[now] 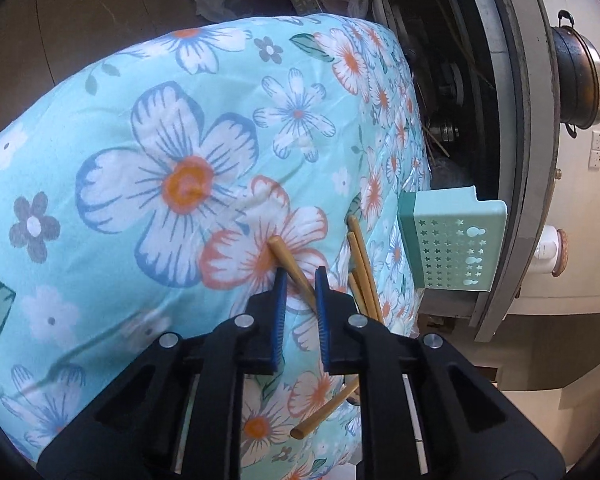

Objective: Organize utensils
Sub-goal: 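Lift the chopstick with the left tool while the right tool reaches toward the chopsticks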

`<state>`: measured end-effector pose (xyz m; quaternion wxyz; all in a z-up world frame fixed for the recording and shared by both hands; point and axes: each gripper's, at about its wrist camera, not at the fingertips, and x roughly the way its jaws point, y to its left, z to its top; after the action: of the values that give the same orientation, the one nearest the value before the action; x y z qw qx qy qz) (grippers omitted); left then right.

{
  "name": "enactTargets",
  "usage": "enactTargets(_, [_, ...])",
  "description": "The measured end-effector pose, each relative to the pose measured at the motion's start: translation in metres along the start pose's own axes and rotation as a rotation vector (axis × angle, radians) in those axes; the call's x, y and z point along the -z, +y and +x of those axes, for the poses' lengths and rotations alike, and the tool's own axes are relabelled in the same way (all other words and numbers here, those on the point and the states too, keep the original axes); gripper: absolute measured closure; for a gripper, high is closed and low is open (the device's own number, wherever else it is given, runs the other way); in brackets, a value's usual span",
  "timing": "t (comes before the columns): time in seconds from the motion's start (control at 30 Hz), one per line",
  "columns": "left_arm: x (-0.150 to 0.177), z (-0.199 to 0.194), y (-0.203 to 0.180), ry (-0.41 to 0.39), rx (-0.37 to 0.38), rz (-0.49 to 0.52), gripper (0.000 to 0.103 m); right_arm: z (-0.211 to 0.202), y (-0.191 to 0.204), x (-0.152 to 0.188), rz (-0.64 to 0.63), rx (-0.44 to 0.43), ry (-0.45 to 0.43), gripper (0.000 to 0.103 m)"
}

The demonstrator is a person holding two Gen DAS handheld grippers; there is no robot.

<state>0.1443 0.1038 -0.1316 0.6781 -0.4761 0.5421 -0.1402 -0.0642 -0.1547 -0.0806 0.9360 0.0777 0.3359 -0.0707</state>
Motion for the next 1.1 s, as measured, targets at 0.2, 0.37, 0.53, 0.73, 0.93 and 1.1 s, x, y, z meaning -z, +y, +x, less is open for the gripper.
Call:
enactTargets(0.2, [-0.005, 0.002, 0.003, 0.026, -0.014, -0.054, 0.090, 0.000, 0.016, -0.001, -0.037, -0.026, 0.002, 0.006])
enactTargets(0.37, [-0.008, 0.006, 0.005, 0.036, -0.035, -0.128, 0.090, -0.003, 0.020, 0.001, -0.037, -0.018, 0.000, 0.006])
enactTargets(0.53, [-0.013, 0.005, 0.006, 0.060, -0.051, -0.200, 0.085, -0.011, 0.020, 0.001, -0.031, -0.009, -0.019, 0.006])
enactTargets(0.73, [-0.013, 0.008, 0.000, 0.032, -0.077, -0.215, 0.086, -0.018, 0.018, 0.002, -0.024, -0.013, -0.039, 0.006])
enactTargets(0.93, [-0.008, 0.005, 0.005, -0.001, -0.048, -0.193, 0.094, -0.024, 0.017, 0.002, -0.026, -0.015, -0.059, 0.006])
enactTargets(1.1, [0.000, -0.005, 0.008, -0.033, 0.033, -0.149, 0.096, -0.025, 0.020, 0.001, -0.049, -0.023, -0.075, 0.009])
